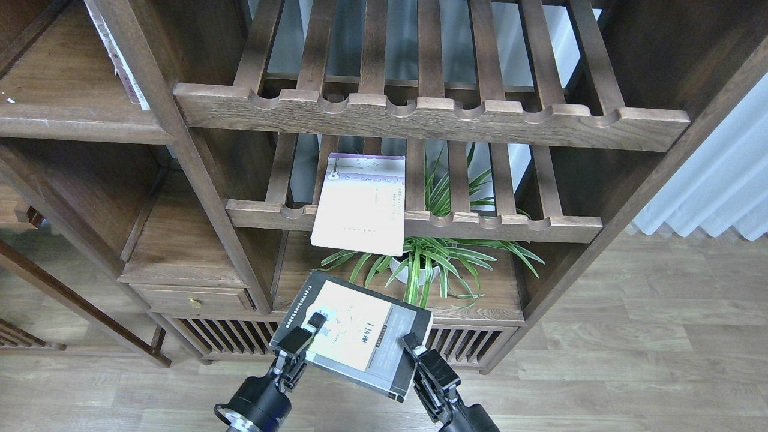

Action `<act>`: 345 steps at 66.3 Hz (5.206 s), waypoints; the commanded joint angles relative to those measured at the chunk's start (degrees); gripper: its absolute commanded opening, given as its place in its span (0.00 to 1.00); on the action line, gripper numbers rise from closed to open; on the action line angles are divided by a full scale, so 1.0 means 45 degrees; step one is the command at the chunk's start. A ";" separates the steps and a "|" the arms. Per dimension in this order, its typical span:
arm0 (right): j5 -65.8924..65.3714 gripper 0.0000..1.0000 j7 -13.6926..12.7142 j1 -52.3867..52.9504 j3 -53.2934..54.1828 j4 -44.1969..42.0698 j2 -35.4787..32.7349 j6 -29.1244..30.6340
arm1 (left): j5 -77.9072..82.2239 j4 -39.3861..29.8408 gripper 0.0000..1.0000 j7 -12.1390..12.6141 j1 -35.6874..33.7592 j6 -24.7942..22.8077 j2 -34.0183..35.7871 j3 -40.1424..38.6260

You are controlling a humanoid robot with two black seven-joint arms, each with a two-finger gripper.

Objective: Organize books on shelf
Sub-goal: 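Carry the white book with the left gripper into the side compartment, then withdraw the left gripper from the side compartment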

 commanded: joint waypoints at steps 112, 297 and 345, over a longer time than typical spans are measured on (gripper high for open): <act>-0.0077 0.99 -0.0024 0.0029 -0.0423 -0.0331 -0.0001 0.0000 | 0.1600 -0.2026 0.07 0.2432 -0.1426 0.0000 1.1158 -1.0883; -0.0057 0.99 -0.0005 0.0107 -0.0306 -0.0253 -0.0001 0.0000 | 0.7812 0.5591 0.10 0.4152 -1.6838 0.0000 0.6978 -0.2348; 0.0001 0.99 0.0015 0.0107 -0.0306 -0.0253 -0.0001 0.0000 | 0.5761 0.4655 0.62 0.3936 -1.5705 0.0000 0.8091 -0.2816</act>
